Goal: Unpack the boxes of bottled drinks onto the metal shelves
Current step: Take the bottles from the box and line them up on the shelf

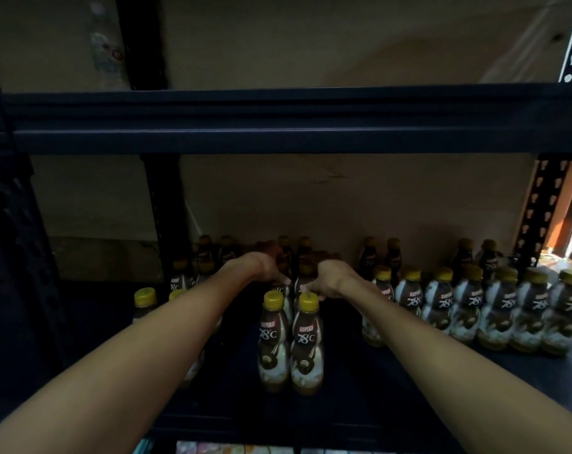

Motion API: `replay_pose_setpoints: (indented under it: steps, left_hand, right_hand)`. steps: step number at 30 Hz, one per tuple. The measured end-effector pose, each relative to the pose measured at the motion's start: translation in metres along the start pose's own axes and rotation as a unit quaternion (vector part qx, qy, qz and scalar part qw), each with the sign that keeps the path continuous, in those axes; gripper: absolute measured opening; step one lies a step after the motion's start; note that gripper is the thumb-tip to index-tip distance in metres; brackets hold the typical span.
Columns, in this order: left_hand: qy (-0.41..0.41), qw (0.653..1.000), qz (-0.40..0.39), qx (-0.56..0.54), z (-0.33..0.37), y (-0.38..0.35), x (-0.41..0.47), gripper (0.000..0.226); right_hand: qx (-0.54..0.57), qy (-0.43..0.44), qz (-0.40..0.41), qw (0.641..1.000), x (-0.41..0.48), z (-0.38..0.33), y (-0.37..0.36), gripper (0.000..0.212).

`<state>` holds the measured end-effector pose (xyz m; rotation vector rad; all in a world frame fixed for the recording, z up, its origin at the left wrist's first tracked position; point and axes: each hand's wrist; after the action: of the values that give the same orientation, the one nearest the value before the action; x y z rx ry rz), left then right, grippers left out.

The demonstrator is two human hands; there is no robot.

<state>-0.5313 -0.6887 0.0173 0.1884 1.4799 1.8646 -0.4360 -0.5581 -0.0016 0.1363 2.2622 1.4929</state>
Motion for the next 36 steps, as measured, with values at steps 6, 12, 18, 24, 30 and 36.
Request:
replay_pose_setpoints:
  steps: [6, 12, 18, 24, 30, 36]
  left_hand:
    - [-0.023, 1.0, 0.004, -0.004, -0.006, -0.003, 0.003, 0.075]
    - [-0.035, 0.998, 0.035, -0.039, -0.001, -0.001, -0.024, 0.069]
    - [-0.116, 0.983, 0.14, 0.007, 0.042, 0.006, -0.041, 0.039]
    - [-0.097, 0.993, 0.069, 0.021, 0.104, -0.025, -0.039, 0.048]
    - [-0.173, 0.984, 0.038, 0.019, 0.152, -0.058, -0.025, 0.039]
    - [-0.173, 0.983, 0.062, 0.018, 0.16, -0.07, -0.009, 0.035]
  right_hand:
    - [0.002, 0.002, -0.017, 1.0, 0.001, -0.002, 0.002, 0.041]
    - [0.084, 0.038, -0.028, 0.995, -0.024, 0.0, 0.009, 0.035]
    - [0.131, 0.013, 0.083, 0.988, -0.068, 0.046, 0.034, 0.043]
    - [0.119, -0.019, 0.178, 0.977, -0.101, 0.103, 0.047, 0.038]
    - [0.086, -0.027, 0.109, 0.99, -0.096, 0.129, 0.049, 0.021]
    - [0.086, -0.02, 0.081, 0.993, -0.083, 0.142, 0.046, 0.018]
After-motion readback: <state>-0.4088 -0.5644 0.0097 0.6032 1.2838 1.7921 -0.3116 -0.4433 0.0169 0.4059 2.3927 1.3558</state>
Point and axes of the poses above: each hand's wrist, its own x-axis towards the middle knuckle, its own y-axis out of the back of the hand, z = x × y, and after that the axes turned 15 degrees about -z, right-handed
